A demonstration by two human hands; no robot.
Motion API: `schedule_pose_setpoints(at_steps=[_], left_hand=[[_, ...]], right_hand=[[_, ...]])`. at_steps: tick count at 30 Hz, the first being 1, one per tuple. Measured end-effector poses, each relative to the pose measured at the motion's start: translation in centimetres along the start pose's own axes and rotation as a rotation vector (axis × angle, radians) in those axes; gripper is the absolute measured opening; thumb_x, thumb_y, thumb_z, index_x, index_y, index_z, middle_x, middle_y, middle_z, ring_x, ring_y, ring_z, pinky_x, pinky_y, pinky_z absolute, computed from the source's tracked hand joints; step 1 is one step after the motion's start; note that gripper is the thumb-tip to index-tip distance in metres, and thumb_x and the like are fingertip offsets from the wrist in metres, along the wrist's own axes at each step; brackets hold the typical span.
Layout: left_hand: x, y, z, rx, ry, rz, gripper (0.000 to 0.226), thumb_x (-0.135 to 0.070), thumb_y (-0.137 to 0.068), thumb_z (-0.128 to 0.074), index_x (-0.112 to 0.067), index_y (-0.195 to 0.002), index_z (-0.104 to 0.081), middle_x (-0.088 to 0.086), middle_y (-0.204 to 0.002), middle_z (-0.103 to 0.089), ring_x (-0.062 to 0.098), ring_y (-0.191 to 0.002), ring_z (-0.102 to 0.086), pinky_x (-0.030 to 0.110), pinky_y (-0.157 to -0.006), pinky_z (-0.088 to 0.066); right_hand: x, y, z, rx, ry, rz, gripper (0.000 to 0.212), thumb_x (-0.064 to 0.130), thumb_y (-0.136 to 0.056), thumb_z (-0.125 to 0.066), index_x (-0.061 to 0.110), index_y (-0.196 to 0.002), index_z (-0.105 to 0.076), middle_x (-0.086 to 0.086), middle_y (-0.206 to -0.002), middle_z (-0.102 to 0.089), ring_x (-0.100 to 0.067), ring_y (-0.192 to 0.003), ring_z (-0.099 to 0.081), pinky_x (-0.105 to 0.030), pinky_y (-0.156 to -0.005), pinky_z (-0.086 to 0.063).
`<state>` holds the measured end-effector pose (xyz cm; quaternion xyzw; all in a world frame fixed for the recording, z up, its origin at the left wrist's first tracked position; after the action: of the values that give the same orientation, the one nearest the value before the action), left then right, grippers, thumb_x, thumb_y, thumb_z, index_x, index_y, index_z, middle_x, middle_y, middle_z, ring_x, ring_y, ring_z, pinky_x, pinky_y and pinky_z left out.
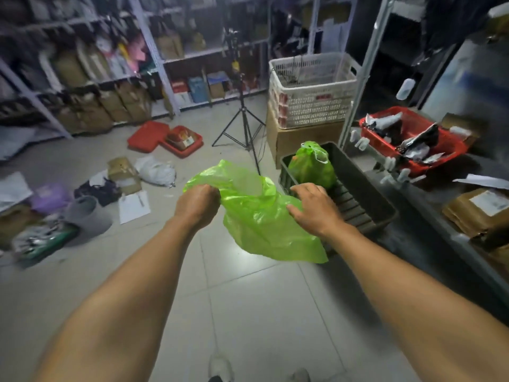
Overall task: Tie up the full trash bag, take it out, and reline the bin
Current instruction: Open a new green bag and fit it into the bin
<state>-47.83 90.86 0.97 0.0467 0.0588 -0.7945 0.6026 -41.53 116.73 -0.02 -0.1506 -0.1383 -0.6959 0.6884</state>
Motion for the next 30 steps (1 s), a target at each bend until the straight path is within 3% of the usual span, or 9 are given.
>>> schedule_pose_setpoints(at_steps=[4, 12, 19, 30], left_hand=[[6.4, 2.8, 1.4, -0.045, 0.035, 0.116, 0.016, -0.019, -0.087, -0.055, -0.020, -0.089, -0.071, 0.009, -0.092, -0.070, 0.037, -0.087, -0.065, 0.037, -0.064, -0.051], [20.0, 8.0, 2.2, -0.084, 0.103, 0.275, 0.018, -0.019, -0.086, -0.054, -0.019, -0.090, -0.072, 0.008, -0.095, -0.068, 0.035, -0.091, -0.063, 0.035, -0.065, -0.048], [31.2, 10.5, 3.2, -0.077, 0.113, 0.388, 0.014, -0.024, -0.085, -0.054, -0.016, -0.081, -0.066, 0.004, -0.088, -0.065, 0.032, -0.084, -0.062, 0.031, -0.059, -0.038], [47.6, 12.5, 3.9, -0.084, 0.130, 0.631, 0.015, -0.020, -0.083, -0.055, -0.016, -0.083, -0.070, 0.005, -0.089, -0.068, 0.032, -0.086, -0.062, 0.031, -0.061, -0.039]], right_hand=[[5.9, -2.4, -2.3, 0.043, 0.019, 0.089, 0.053, 0.042, -0.090, -0.057, 0.020, -0.137, -0.047, -0.005, -0.137, -0.050, -0.027, -0.129, -0.041, -0.040, -0.108, -0.036], [20.5, -5.3, -9.2, 0.117, 0.075, 0.278, 0.057, 0.042, -0.090, -0.056, 0.024, -0.142, -0.042, -0.007, -0.139, -0.049, -0.029, -0.129, -0.042, -0.040, -0.105, -0.038], [32.7, -8.0, -14.5, 0.162, 0.111, 0.412, 0.059, 0.042, -0.089, -0.057, 0.026, -0.143, -0.040, -0.008, -0.142, -0.046, -0.030, -0.130, -0.040, -0.041, -0.104, -0.038], [48.0, -14.6, -23.1, 0.268, 0.131, 0.628, 0.059, 0.040, -0.090, -0.056, 0.023, -0.144, -0.039, -0.012, -0.144, -0.044, -0.033, -0.131, -0.040, -0.043, -0.104, -0.041]])
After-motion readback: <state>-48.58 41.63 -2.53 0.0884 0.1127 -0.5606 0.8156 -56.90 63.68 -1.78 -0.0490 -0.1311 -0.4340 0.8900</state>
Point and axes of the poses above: each hand's wrist, its own y-axis away from the middle knuckle, its own z-axis out of the back of the hand, x = y × z, the point moved 6 cm from there along -y, towards the middle knuckle
